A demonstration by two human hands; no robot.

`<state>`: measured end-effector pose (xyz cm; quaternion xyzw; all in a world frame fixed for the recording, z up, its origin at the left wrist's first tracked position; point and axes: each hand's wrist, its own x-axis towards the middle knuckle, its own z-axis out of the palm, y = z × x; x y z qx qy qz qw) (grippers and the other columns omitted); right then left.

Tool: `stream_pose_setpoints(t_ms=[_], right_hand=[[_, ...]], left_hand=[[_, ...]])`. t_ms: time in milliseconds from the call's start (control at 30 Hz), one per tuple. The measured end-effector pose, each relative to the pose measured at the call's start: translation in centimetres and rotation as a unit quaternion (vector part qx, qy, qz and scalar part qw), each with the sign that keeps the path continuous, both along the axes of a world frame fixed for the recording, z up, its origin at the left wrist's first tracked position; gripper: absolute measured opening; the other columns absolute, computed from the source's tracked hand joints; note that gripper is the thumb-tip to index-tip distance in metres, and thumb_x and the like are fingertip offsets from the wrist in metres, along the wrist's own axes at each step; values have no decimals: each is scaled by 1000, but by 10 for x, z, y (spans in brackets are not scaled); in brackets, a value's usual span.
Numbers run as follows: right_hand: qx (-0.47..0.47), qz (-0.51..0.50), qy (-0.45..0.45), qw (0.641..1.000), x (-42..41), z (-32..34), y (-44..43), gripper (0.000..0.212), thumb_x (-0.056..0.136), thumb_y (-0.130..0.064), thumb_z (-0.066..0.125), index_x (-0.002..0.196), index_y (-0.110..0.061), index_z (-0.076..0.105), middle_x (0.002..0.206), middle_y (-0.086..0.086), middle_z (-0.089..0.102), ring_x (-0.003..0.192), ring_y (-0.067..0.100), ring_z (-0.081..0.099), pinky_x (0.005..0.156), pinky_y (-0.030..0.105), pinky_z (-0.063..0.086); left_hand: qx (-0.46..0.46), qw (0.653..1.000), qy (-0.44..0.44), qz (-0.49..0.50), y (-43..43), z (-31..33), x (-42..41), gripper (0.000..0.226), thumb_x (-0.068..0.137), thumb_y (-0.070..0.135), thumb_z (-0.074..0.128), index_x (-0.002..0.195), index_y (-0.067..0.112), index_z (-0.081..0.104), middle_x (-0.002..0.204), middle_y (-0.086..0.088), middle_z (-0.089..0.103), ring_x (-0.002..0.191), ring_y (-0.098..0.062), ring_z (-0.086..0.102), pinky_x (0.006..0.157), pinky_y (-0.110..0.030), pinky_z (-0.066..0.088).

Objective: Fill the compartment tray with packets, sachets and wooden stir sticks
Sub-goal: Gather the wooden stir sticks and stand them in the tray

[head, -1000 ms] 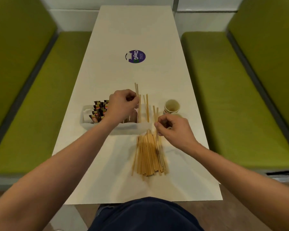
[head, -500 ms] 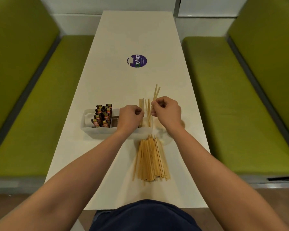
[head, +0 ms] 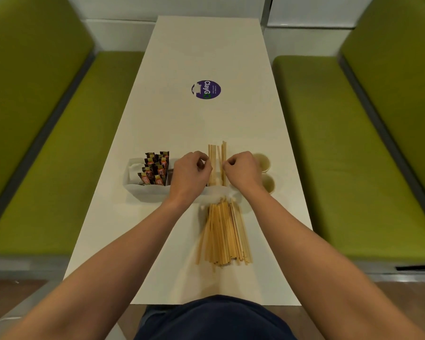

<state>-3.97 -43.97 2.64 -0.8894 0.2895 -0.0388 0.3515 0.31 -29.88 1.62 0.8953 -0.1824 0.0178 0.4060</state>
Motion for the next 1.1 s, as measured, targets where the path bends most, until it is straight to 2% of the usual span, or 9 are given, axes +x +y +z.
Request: stream_pose_setpoints(t_ms=[167, 300, 400, 500, 567, 667, 800, 967, 1100], right_hand=[[-44, 33, -2, 998, -8, 9, 3, 30, 95, -24, 66, 76, -3, 77, 70, 12, 73, 67, 27, 69, 64, 38, 60], [-20, 24, -28, 999, -41, 17, 5, 29, 97, -26, 65, 76, -9, 77, 64, 3, 69, 59, 16, 64, 55, 32, 50], [32, 37, -41, 998, -82, 12, 12, 19, 93, -26, 67, 86, -14, 80, 77, -4, 75, 72, 10, 69, 67, 29, 56], [39, 36, 9, 999, -118, -13, 18, 14, 91, -33, 70, 93, -24, 80, 86, -13, 74, 81, 3, 66, 76, 28, 56], [26, 26, 45, 998, -132, -31, 20, 21, 91, -40, 70, 103, -25, 78, 97, -11, 74, 88, 7, 67, 84, 33, 58], [20, 7, 64, 998, -141, -45, 23, 34, 91, -46, 69, 116, -22, 72, 105, -5, 73, 98, 14, 68, 89, 36, 56], [25, -4, 60, 998, -139, -51, 30, 30, 89, -45, 71, 107, -21, 72, 95, -5, 71, 93, 16, 66, 82, 34, 54], [42, -23, 64, 997, -132, -52, 31, 13, 85, -33, 71, 92, -24, 76, 84, -9, 70, 90, 18, 67, 80, 35, 55], [67, -35, 68, 995, -131, -52, 29, 7, 83, -29, 72, 85, -25, 77, 78, -11, 69, 87, 17, 68, 81, 37, 57]], left_hand=[[-20, 1000, 4, -10, 11, -1, -20, 15, 94, 25, 65, 102, 16, 73, 85, 6, 69, 74, -2, 62, 72, -17, 52], [-6, 999, 13, -31, 22, -7, -42, 13, 93, 26, 66, 101, 18, 73, 84, 8, 68, 75, -4, 61, 70, -19, 50], [12, 997, 73, -39, 33, -20, -61, 13, 92, 34, 68, 96, 22, 73, 81, 11, 68, 75, -2, 62, 69, -23, 52], [32, 990, 137, -19, 38, -37, -81, 16, 88, 40, 70, 89, 24, 72, 79, 12, 69, 75, -1, 63, 65, -21, 48], [49, 986, 158, -10, 38, -43, -91, 20, 87, 44, 71, 86, 24, 71, 77, 12, 67, 75, -4, 62, 64, -20, 45], [61, 982, 180, -5, 34, -49, -102, 25, 84, 51, 72, 80, 26, 69, 73, 11, 66, 72, -6, 62, 63, -26, 50], [88, 974, 206, 13, 25, -49, -106, 26, 78, 54, 75, 80, 29, 68, 72, 13, 66, 73, -6, 63, 66, -31, 55], [66, 964, 254, 32, 22, -44, -103, 3, 73, 30, 73, 72, 27, 73, 74, 12, 71, 77, -10, 67, 76, -39, 60], [48, 959, 276, 39, 22, -40, -100, 5, 75, 24, 74, 69, 24, 76, 74, 10, 72, 78, -10, 67, 75, -37, 59]])
